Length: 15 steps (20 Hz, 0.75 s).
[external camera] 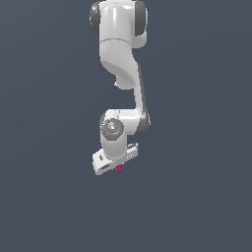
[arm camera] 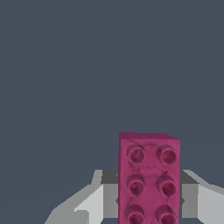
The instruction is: Pick up the object and move it to a goal position.
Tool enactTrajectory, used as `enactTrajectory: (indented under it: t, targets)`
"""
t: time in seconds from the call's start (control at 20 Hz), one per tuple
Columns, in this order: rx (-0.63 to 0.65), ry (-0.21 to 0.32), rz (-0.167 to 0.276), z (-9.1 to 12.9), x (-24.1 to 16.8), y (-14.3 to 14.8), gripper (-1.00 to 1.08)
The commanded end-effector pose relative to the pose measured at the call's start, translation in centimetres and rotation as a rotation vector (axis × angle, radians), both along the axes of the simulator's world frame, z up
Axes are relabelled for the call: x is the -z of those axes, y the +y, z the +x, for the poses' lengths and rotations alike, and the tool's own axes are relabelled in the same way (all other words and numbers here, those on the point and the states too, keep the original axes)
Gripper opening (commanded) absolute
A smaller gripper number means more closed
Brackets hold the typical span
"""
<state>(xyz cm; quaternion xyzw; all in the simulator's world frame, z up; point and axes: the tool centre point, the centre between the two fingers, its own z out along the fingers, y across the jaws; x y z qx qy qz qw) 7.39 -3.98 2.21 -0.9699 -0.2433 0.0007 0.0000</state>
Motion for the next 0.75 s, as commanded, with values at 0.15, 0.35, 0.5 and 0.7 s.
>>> enactTrajectory:
  t: [0.15,0.35,0.5,0.7]
  targets:
    - [-0.002,-0.001,0.000,-1.5,-1.0,4.5,-1.00]
    - [-0.002,-0.001,0.000,-2.4,-1.5,7.1,-1.00]
    - [-0.002,-0.001,0.000,-2.8,-1.7,8.5,-1.00]
    - [-0.002,-0.001,0.000,-2.9,-1.9,9.2,-1.00]
